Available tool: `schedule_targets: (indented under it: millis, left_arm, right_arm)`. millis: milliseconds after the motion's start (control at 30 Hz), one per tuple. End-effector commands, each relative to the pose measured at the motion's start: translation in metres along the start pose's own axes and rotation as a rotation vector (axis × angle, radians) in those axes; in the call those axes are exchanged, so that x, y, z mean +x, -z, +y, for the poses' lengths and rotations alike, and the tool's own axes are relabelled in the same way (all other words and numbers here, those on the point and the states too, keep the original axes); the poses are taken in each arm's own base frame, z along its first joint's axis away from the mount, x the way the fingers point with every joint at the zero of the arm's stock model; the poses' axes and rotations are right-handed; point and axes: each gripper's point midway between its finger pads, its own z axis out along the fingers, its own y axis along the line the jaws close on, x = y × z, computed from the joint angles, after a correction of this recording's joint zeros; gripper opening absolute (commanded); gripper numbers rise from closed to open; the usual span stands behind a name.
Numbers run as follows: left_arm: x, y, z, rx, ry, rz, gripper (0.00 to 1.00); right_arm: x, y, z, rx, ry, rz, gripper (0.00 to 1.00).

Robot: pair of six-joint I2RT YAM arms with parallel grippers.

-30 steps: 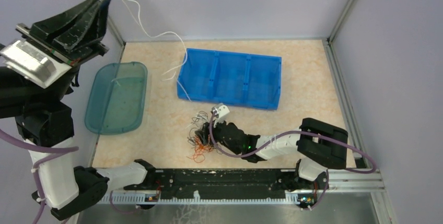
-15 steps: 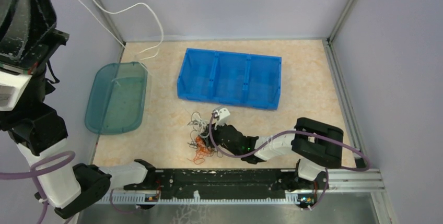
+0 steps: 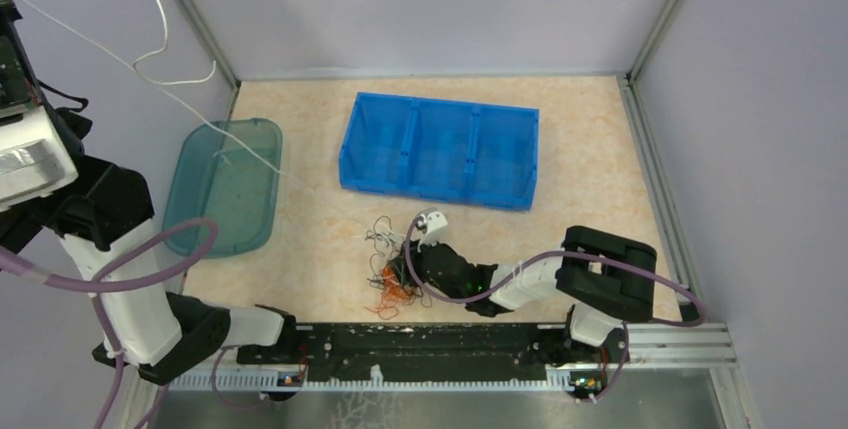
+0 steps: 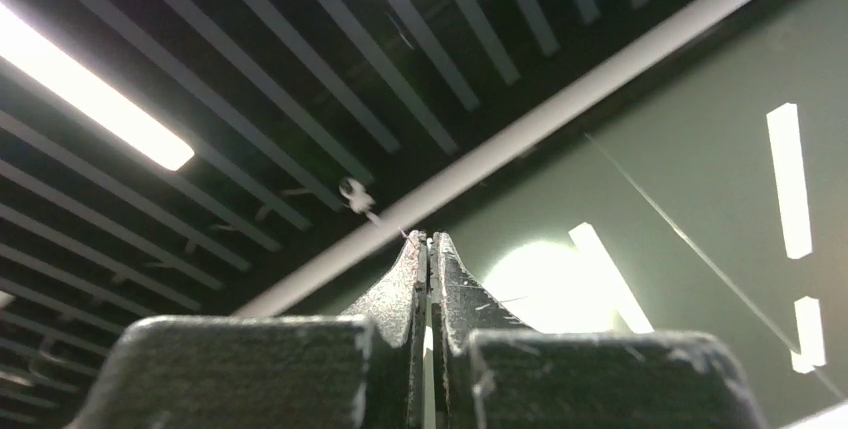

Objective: Untangle the cables

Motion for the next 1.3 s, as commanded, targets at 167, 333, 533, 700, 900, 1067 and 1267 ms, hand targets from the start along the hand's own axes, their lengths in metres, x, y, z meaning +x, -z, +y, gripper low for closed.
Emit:
schedule_targets:
  millis: [167,333,533,700,900,1067,1267]
  left_arm:
    - [-0.064,-0.008,0.016,-0.083,-0.522,-0.351,0.0]
    - [-0.072,-0.006,0.013,-0.086,-0.641,-0.392,0.0]
    - [-0.083,-0.006,0.049,-0.157,-0.605,-0.326,0.0]
    - [-0.092,-0.004,0.069,-0.182,-0.618,-0.313,0.0]
    - [-0.102,0.0,0.096,-0.203,-0.626,-0.293,0.0]
    - [-0.056,0.009,0.066,-0.069,-0.389,-0.109,0.01]
    - [-0.008,0.057,-0.062,0.411,-0.041,0.066,0.02]
  right_arm:
    - [-0.002,0.007,-0.013,0.07,-0.062,-0.032,0.41]
    - [0.0,0.011,-0.027,0.129,-0.136,-0.046,0.41]
    - [-0.005,0.039,-0.062,0.206,-0.333,-0.092,0.45]
    - [-0.013,0.068,-0.103,0.376,-0.404,-0.126,0.45]
    - [-0.039,0.103,-0.15,0.432,-0.484,-0.24,0.45]
    - [-0.08,0.105,-0.118,0.294,-0.279,-0.266,0.6]
    - [-0.113,0.094,-0.056,0.069,-0.123,-0.204,0.7]
